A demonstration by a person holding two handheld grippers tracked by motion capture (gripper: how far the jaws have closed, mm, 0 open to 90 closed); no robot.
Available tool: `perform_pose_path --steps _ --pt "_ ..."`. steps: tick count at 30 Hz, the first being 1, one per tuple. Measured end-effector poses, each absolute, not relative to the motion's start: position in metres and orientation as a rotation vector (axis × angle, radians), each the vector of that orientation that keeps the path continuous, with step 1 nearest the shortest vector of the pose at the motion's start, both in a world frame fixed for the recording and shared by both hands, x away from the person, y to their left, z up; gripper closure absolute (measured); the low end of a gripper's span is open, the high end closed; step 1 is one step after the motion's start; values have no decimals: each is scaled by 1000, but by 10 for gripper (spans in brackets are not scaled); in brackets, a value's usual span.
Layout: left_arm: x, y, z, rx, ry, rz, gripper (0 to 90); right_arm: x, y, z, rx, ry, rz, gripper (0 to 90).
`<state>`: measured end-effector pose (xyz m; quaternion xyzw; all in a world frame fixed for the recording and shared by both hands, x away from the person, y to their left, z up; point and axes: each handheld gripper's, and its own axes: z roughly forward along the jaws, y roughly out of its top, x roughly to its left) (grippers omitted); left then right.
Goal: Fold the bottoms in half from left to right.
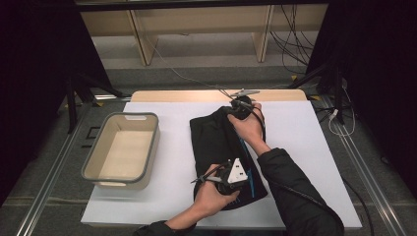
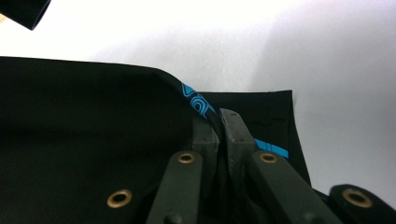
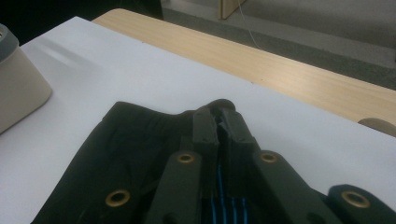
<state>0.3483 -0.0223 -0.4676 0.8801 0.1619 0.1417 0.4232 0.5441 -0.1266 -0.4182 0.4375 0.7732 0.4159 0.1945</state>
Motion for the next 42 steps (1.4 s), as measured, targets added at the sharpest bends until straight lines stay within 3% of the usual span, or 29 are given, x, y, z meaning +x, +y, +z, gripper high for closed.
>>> perform_pose_path --steps 19,25,31,42 --pt "351 -32 -474 2231 409 332 845 544 -134 -424 1242 2169 1156 853" --pt "351 -35 -476 2241 406 307 819 545 -139 -425 1265 2139 1141 794" --pt "347 -38 -468 2199 388 308 653 543 -146 -423 1271 2131 1120 702" --pt "337 -17 -444 2132 431 295 206 524 -171 -429 1273 2216 1075 625"
